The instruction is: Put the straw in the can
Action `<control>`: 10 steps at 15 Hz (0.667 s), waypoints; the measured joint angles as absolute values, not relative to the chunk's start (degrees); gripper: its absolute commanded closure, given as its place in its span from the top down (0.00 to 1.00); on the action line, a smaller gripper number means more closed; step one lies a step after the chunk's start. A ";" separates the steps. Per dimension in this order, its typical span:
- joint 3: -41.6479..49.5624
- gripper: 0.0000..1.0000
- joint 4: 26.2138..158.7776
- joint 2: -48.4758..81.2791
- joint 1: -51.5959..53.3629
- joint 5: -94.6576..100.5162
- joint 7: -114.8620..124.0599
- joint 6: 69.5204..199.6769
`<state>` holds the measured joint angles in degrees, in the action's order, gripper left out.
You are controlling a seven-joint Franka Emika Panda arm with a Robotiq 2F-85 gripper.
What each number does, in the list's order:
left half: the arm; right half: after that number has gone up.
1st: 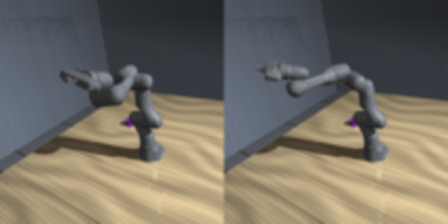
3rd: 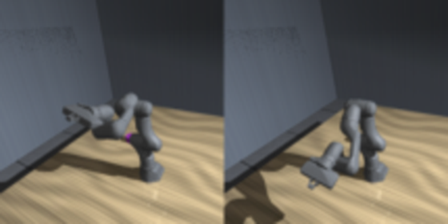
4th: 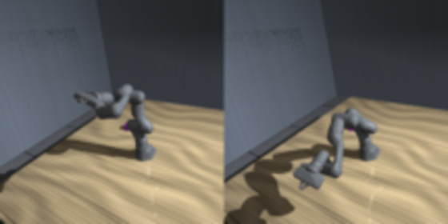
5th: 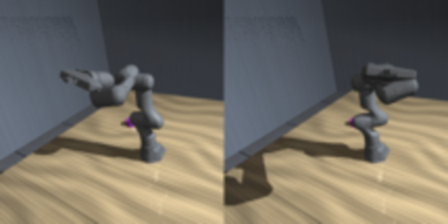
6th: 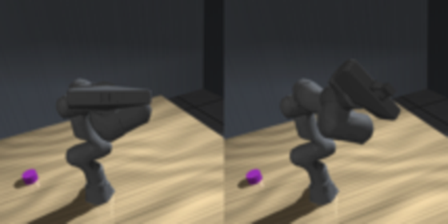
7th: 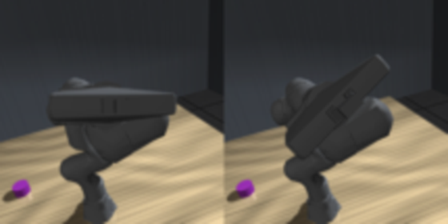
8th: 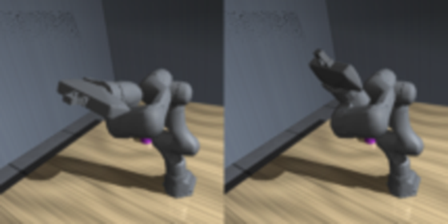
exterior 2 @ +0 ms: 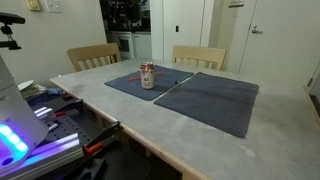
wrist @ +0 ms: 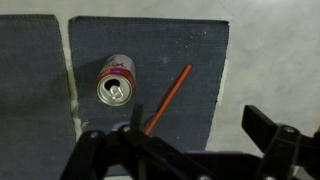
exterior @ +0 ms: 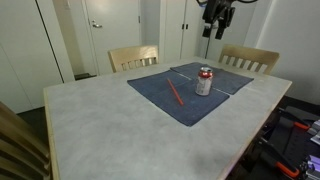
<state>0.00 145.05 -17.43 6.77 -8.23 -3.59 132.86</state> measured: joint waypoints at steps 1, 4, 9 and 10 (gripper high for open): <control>0.64 1.00 142.45 -14.53 6.73 -8.24 -5.25 132.87; 1.16 1.00 134.80 -6.04 6.61 -8.62 -8.83 132.84; -0.86 1.00 129.51 1.54 6.63 -10.67 -7.03 132.94; -1.51 1.00 129.00 2.53 6.67 -10.78 -5.67 133.05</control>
